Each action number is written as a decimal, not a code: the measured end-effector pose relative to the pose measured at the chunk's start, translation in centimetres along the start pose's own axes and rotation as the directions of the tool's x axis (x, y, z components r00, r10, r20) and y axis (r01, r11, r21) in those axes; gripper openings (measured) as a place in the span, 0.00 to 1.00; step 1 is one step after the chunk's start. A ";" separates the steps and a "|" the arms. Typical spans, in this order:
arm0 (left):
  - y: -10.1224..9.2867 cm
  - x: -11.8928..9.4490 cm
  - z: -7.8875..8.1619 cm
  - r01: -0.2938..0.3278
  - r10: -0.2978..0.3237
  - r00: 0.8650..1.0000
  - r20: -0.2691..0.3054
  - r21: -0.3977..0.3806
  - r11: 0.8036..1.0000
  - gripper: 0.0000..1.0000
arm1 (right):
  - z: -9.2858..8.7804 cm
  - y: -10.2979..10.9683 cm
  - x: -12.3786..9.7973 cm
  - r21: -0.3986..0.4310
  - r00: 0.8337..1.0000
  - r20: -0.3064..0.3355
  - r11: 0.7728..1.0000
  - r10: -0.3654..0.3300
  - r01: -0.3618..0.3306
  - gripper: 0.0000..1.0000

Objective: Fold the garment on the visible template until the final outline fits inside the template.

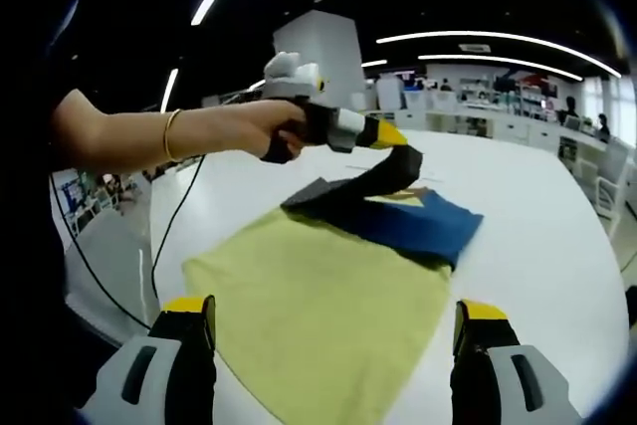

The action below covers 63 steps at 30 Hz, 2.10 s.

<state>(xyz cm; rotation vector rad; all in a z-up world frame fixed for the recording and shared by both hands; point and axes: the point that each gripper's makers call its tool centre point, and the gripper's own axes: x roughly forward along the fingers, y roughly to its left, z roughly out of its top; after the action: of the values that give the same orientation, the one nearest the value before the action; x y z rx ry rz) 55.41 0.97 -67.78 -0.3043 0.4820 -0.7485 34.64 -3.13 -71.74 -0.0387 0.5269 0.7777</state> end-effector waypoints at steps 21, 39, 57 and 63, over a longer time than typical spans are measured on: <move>-0.5 3.2 -5.1 -0.025 0.026 0.992 -0.122 0.012 1.000 0.00 | -0.1 -0.9 -0.1 0.012 1.000 0.009 1.000 -0.017 0.017 0.99; -1.7 3.1 -8.1 0.078 -0.076 0.987 -0.139 0.007 0.997 0.22 | -0.2 0.4 0.9 0.010 1.000 0.008 1.000 0.019 -0.019 0.99; -2.2 -2.4 -5.1 0.140 -0.127 0.989 -0.078 0.188 0.972 0.94 | 0.2 1.0 0.3 -0.038 0.996 -0.056 0.996 0.075 -0.077 0.99; -2.1 -4.9 -5.2 0.156 -0.143 0.987 -0.078 0.215 0.964 0.99 | 0.5 1.7 0.2 -0.034 0.990 -0.082 0.993 0.112 -0.115 0.99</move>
<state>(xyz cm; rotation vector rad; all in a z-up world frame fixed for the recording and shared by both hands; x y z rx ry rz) 48.36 2.47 -69.81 -0.1108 0.4329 -0.9527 33.86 -1.68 -71.12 -0.0758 0.5936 0.9006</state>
